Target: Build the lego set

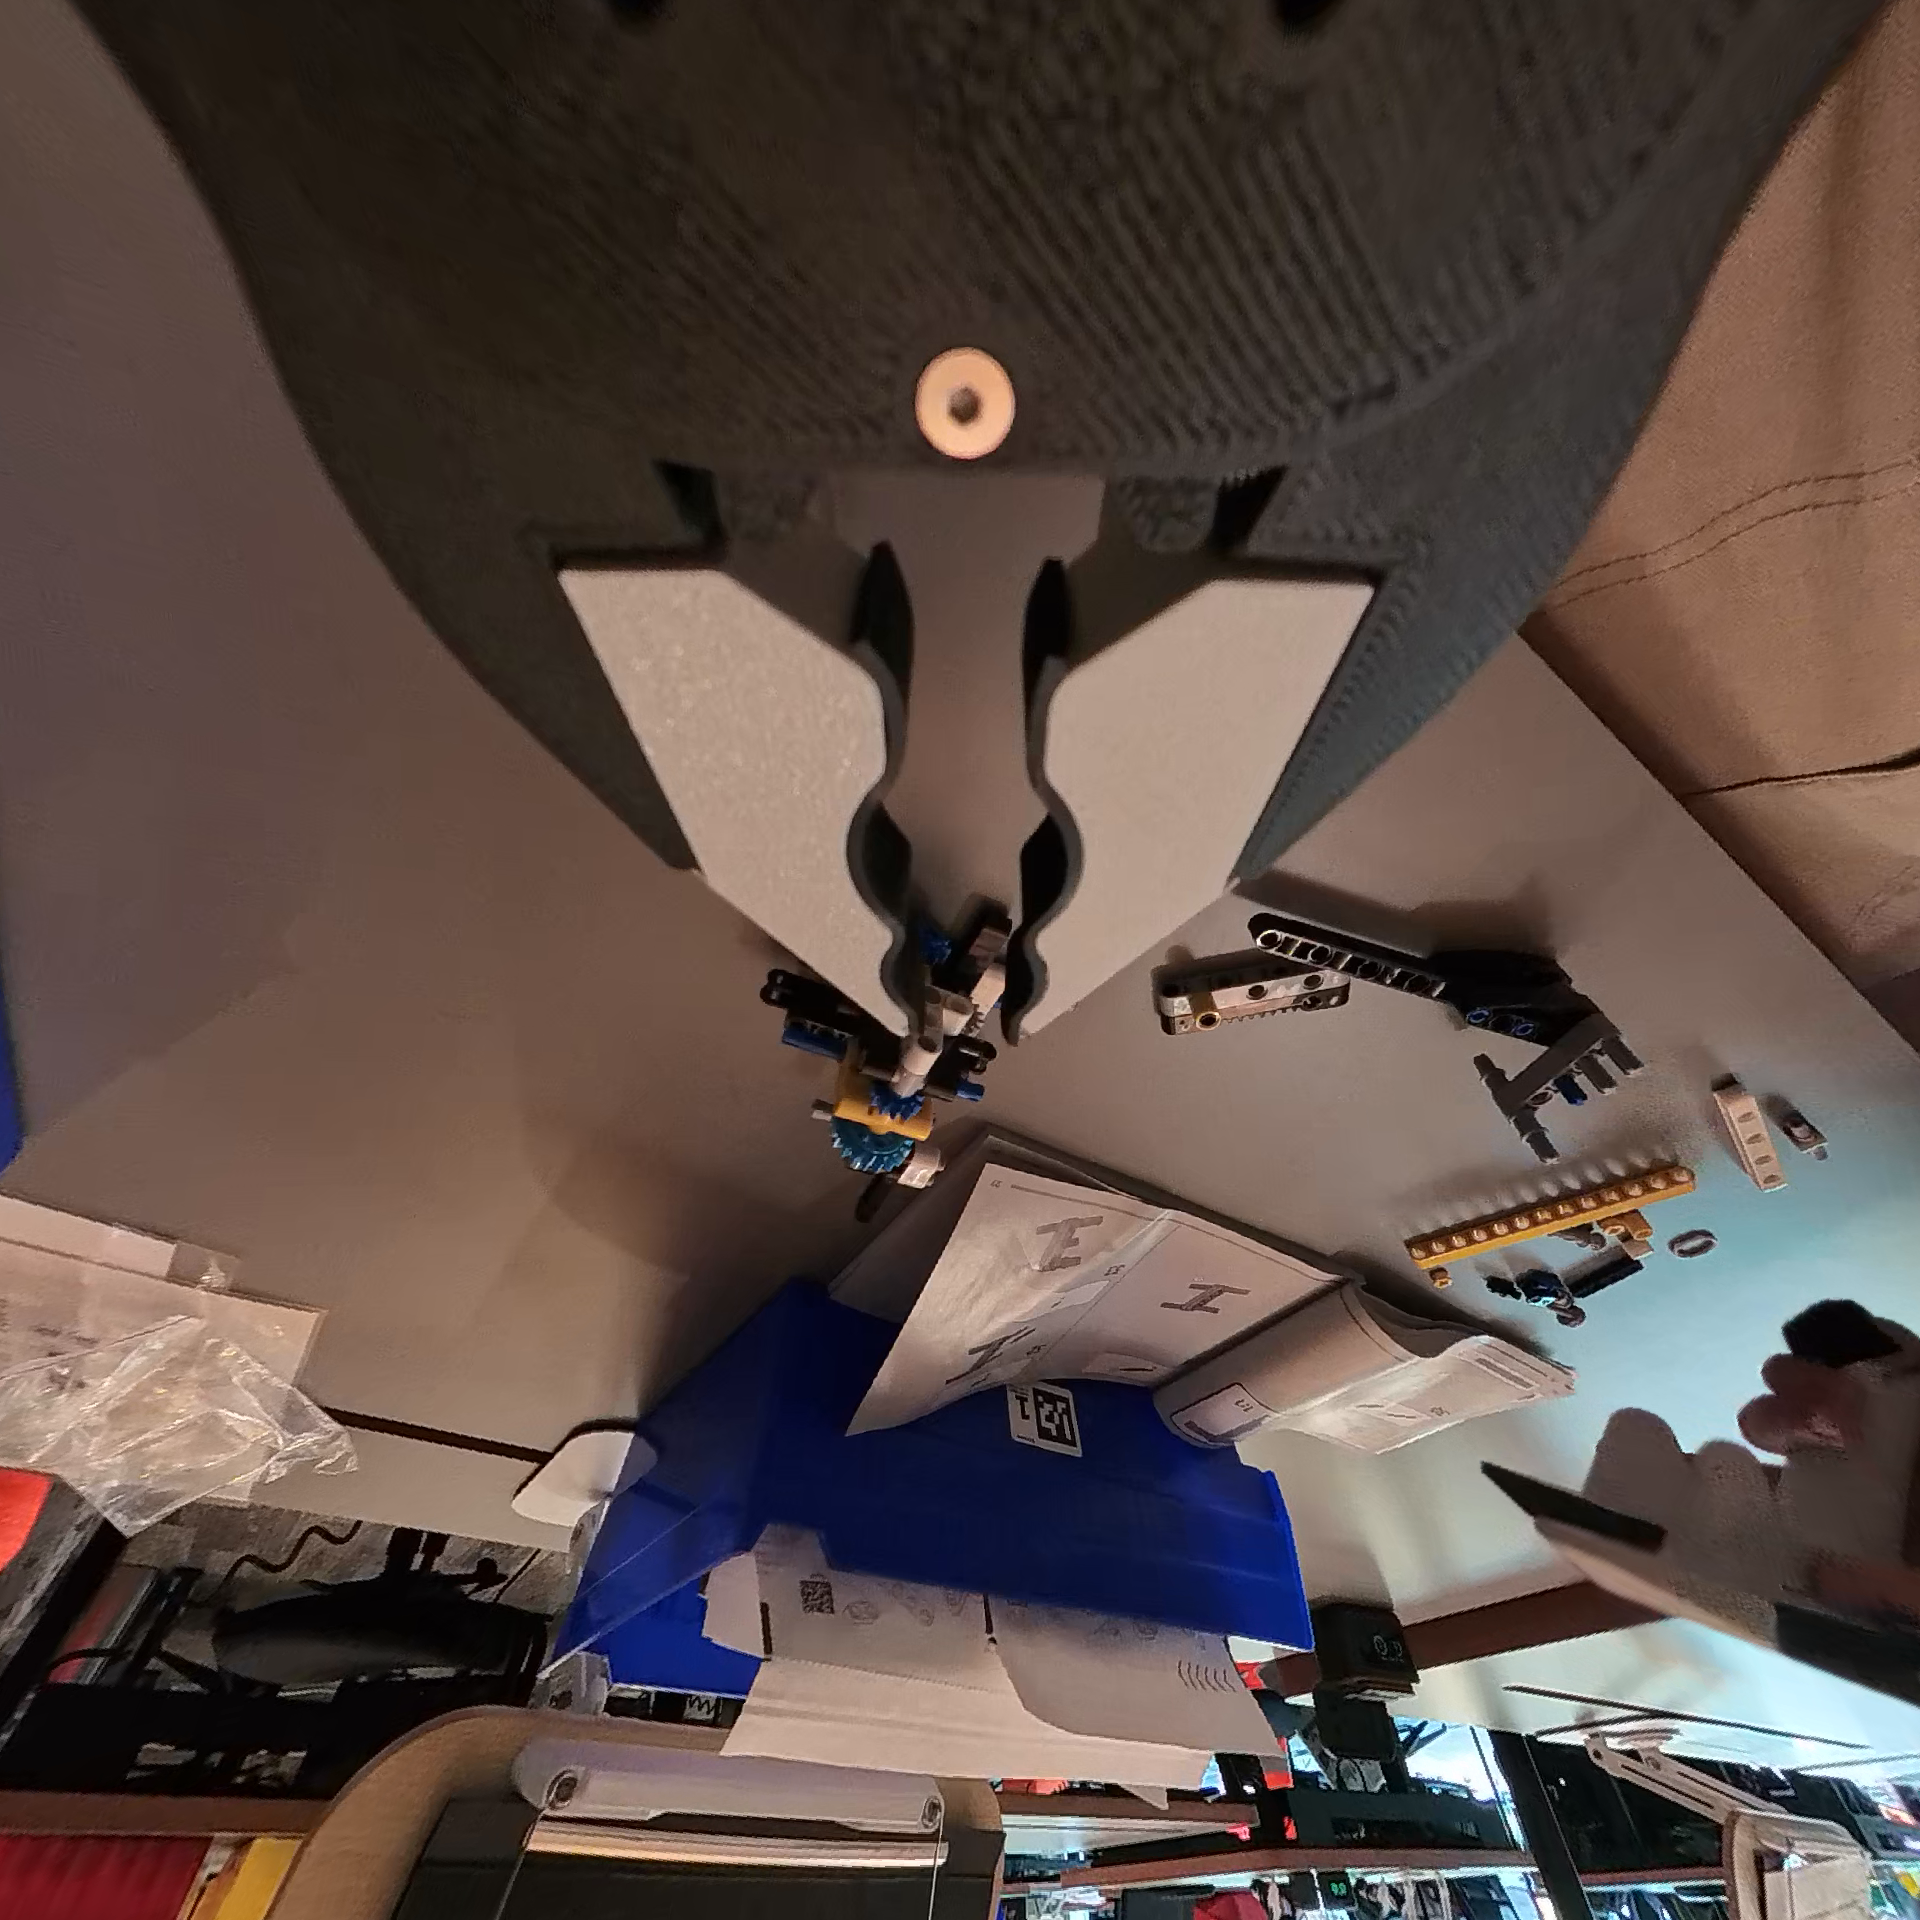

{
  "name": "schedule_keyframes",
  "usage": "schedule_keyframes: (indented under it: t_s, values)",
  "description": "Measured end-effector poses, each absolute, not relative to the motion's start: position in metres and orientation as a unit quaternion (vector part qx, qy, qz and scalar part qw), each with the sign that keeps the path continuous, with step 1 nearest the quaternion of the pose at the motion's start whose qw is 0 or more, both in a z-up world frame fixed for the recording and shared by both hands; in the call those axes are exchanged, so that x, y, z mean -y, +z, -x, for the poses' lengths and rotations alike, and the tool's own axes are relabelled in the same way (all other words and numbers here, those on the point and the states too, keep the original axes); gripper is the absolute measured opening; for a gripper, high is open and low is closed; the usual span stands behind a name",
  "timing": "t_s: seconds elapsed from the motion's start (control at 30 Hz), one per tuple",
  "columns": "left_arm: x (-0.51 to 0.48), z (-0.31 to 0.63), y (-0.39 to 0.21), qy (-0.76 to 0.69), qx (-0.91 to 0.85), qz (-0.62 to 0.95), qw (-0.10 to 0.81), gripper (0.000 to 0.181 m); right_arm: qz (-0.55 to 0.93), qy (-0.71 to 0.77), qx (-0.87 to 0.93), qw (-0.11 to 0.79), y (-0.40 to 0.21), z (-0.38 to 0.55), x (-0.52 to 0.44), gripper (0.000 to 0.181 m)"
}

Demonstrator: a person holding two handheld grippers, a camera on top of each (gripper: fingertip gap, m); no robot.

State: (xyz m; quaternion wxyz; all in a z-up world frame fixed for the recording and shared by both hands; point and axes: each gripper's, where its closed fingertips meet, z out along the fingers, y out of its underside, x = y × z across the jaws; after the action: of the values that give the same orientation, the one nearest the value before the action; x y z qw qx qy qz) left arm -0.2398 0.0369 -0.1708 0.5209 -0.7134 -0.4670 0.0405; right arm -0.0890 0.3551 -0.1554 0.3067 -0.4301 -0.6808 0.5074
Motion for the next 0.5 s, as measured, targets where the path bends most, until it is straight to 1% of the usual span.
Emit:
schedule_keyframes:
  t_s: [0.03, 0.13, 0.27, 0.37, 0.5]
  values:
    - [-0.037, 0.238, -0.179, 0.055, 0.455, 0.737, 0.496, 0.109, 0.430, 0.506, 0.682, 0.307, -0.156, 0.089, -0.355, 0.013]
    - [-0.036, 0.235, -0.195, 0.109, 0.416, 0.791, 0.436, 0.109, 0.428, 0.503, 0.684, 0.310, -0.156, 0.089, -0.355, 0.013]
    - [-0.041, 0.234, -0.205, 0.162, 0.376, 0.825, 0.390, 0.110, 0.427, 0.501, 0.686, 0.310, -0.157, 0.089, -0.355, 0.013]
    - [-0.036, 0.241, -0.212, 0.206, 0.378, 0.831, 0.353, 0.109, 0.427, 0.500, 0.686, 0.311, -0.157, 0.089, -0.355, 0.013]
    - [-0.032, 0.247, -0.211, 0.235, 0.391, 0.822, 0.341, 0.107, 0.427, 0.500, 0.686, 0.311, -0.157, 0.089, -0.355, 0.013]
